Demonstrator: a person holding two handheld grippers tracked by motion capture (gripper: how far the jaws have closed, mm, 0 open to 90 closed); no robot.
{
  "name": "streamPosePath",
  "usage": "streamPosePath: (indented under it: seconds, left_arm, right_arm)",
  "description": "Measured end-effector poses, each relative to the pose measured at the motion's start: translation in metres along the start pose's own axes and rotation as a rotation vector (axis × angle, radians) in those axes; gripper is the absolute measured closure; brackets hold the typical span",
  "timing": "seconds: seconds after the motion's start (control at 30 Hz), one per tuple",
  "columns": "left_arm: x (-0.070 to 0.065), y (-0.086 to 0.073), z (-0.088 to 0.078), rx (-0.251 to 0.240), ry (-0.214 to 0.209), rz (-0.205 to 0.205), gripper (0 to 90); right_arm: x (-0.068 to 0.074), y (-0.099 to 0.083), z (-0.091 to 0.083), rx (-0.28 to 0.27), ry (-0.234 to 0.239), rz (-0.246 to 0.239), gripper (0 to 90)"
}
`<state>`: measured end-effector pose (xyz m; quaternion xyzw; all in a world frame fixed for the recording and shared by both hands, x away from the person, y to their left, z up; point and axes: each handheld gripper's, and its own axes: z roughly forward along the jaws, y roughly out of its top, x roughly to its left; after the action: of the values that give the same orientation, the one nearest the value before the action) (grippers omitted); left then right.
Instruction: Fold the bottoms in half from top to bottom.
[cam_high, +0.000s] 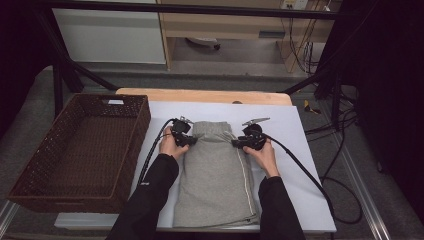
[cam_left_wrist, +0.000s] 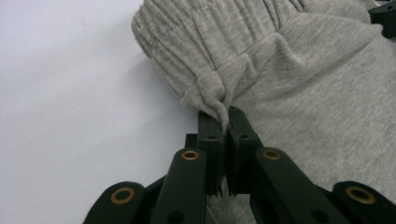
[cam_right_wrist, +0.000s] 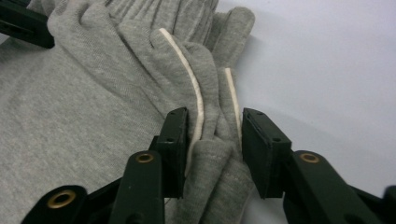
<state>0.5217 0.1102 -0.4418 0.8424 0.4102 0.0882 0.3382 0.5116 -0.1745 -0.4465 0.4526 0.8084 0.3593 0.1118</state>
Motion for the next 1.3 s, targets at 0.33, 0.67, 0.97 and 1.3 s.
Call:
streamPosePath:
  seconds: [0.33,0.67,0.97,1.3]
  left_arm:
    - [-0.001,0.000,0.000,-0.003,0.002,-0.015,84.7]
    - [-0.001,0.002,-0.005,-0.006,0.002,-0.010,87.8]
    - [-0.003,0.008,-0.022,-0.044,-0.006,-0.003,88.2]
    - [-0.006,0.016,-0.038,-0.061,-0.008,0.021,88.2]
  right_arm:
    - [0.002,0.001,0.000,0.020,0.034,0.022,78.3]
    - [0.004,0.002,-0.003,0.006,0.033,0.007,80.5]
    - [0.007,0.007,-0.018,-0.033,0.044,-0.015,80.8]
    - [0.010,0.012,-0.030,-0.068,0.046,-0.029,81.0]
